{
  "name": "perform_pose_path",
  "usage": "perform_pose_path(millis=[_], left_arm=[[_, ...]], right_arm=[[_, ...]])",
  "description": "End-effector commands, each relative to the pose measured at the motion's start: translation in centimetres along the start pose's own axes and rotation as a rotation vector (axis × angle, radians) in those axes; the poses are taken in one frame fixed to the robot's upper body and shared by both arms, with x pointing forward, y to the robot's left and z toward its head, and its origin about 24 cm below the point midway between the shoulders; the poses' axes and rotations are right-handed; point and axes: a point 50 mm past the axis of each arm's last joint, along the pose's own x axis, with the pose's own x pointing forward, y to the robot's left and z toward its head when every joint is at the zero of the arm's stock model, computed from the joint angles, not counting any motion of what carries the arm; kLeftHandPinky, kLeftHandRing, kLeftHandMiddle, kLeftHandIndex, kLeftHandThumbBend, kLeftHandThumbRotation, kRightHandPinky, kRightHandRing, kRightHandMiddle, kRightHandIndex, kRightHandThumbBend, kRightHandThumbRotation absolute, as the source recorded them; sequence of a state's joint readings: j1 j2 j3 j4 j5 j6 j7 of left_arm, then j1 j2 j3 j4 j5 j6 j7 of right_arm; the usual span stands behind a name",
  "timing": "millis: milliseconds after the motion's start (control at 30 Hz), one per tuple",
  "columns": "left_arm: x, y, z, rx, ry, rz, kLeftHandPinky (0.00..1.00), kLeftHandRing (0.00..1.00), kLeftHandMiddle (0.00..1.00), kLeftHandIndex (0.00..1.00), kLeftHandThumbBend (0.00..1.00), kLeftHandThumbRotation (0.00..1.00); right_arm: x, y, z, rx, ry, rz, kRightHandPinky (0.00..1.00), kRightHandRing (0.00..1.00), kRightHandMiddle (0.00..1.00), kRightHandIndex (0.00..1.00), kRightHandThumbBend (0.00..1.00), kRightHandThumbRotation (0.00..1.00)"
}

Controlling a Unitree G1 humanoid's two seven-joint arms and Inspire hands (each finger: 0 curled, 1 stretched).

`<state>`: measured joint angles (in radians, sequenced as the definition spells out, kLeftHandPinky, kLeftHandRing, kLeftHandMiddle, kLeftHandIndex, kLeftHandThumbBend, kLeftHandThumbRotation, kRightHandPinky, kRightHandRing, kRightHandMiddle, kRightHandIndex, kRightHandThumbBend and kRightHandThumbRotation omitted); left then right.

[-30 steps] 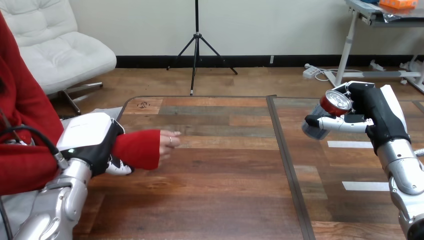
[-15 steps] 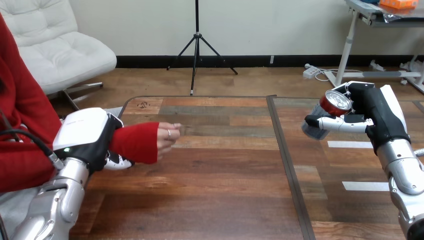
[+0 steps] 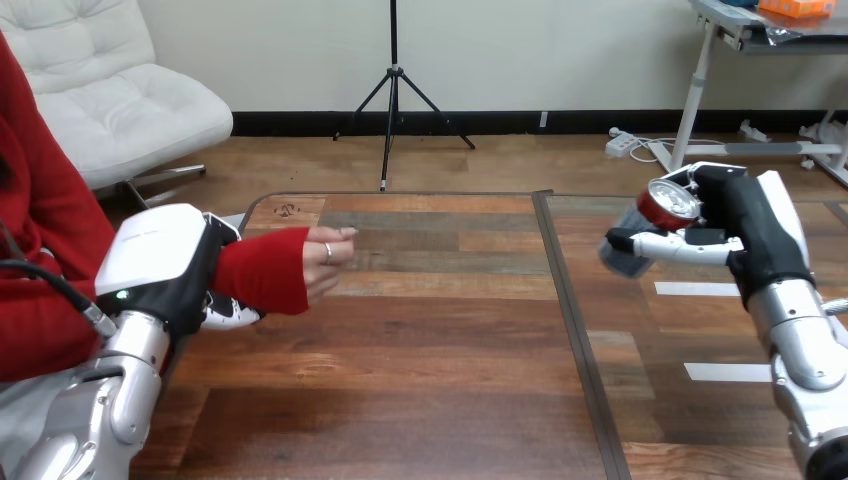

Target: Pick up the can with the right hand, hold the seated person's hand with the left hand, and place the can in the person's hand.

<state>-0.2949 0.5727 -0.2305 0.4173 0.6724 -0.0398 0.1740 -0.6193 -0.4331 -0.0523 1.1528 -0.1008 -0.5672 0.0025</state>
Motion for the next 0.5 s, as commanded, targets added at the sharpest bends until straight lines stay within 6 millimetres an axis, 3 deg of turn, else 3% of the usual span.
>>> perform_pose_path(millis=[0,467], left_arm=[[1.1,3.6,1.9,-0.035,-0.088,0.154,0.21,0.26,0.31,0.31,0.63,0.00],[1.1,3.9,2.6,-0.066,-0.116,0.168,0.21,0.26,0.32,0.32,0.66,0.00]], right_arm=[[1.6,0.1,3.0,0.017,-0.123,-0.031,0.31,0.35,0.42,0.44,0.86,0.00],[2.0,1.5,3.8,0.025,-0.132,-0.004,0.32,0.36,0.42,0.44,0.85,0.00]])
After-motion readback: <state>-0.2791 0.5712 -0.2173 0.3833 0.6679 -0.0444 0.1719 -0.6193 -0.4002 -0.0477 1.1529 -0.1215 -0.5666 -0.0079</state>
